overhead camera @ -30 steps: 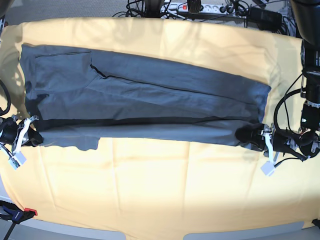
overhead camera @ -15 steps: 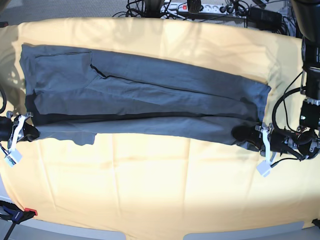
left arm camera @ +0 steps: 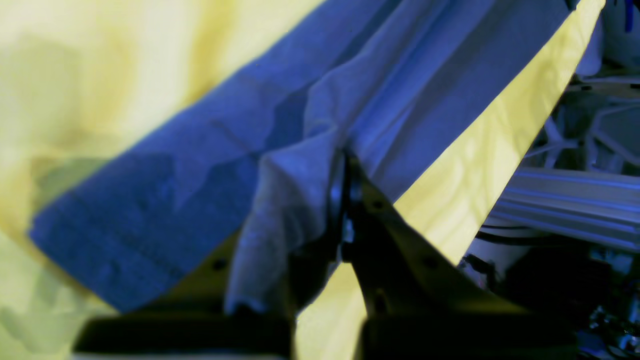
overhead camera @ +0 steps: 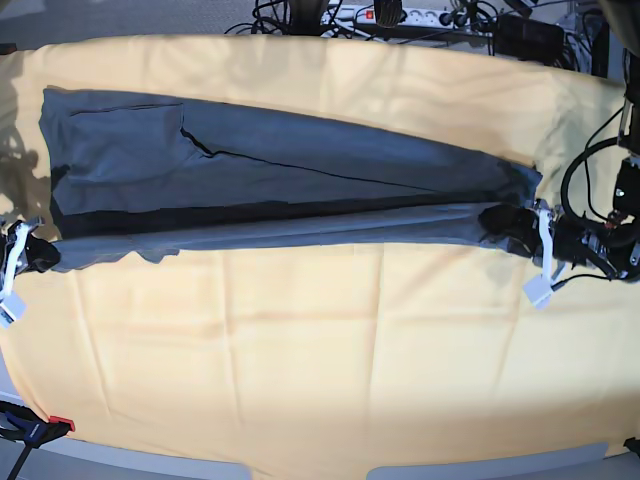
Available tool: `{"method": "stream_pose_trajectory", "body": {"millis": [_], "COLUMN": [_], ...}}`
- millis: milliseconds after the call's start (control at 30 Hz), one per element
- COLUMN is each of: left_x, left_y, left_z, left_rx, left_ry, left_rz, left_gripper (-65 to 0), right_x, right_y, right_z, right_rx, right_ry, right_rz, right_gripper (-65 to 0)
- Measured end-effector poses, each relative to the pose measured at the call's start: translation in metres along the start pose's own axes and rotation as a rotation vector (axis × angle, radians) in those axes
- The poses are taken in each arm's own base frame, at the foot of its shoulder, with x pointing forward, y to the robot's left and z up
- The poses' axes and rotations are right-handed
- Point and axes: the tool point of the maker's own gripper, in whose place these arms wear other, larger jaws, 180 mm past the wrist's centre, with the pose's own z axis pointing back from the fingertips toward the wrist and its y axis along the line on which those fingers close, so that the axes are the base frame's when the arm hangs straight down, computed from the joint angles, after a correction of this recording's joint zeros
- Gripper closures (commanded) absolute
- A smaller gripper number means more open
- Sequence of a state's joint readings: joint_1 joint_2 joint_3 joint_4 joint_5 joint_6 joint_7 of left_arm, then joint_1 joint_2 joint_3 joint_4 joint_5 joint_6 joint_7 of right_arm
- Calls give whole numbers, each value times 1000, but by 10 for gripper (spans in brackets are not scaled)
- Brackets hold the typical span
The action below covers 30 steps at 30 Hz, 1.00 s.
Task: Fold the T-shirt properly
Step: 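Lift the hem with both grippers and fold it over toward the collar, then lower the folded hem onto the shirt and open both grippers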
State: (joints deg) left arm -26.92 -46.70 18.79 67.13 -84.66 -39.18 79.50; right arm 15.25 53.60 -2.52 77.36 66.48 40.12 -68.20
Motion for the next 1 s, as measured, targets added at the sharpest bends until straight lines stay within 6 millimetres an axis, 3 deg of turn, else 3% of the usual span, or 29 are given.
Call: {"method": "stream_pose_trajectory", "body": {"millis": [133, 267, 567, 733, 833, 900, 933, 967, 1000], "left_x": [-7, -6, -11, -38, -56, -61, -61, -60, -59], "left_y": [-2, 0, 4, 2, 2, 2, 1, 0, 0], "left_z": [-4, 8, 23, 11, 6, 6, 6, 7, 8], "left_rx": [-2, 21, 59, 39, 36, 37, 26, 22, 24], "left_ry": [20, 19, 29, 73, 118, 132, 124, 118, 117], "left_rz": [8, -5, 27, 105, 101, 103, 108, 110, 106], "left_gripper": [0, 0, 0, -5, -210, -365, -412, -430, -431], "right_x": [-12, -34, -55, -60, -61, -62, -63, -62, -58], "right_y": [6, 14, 17, 26, 28, 27, 27, 26, 25], "right_z": [-8, -16, -17, -15, -15, -14, -14, -13, -12], "right_rx": [18, 41, 49, 95, 108, 104, 101, 99, 97], "right_ry": [24, 71, 160, 190, 199, 203, 209, 210, 200], "right_rz": [-11, -28, -30, -45, -49, -50, -49, -47, -46], "right_gripper": [0, 0, 0, 0, -13, -183, -271, -337, -360]}}
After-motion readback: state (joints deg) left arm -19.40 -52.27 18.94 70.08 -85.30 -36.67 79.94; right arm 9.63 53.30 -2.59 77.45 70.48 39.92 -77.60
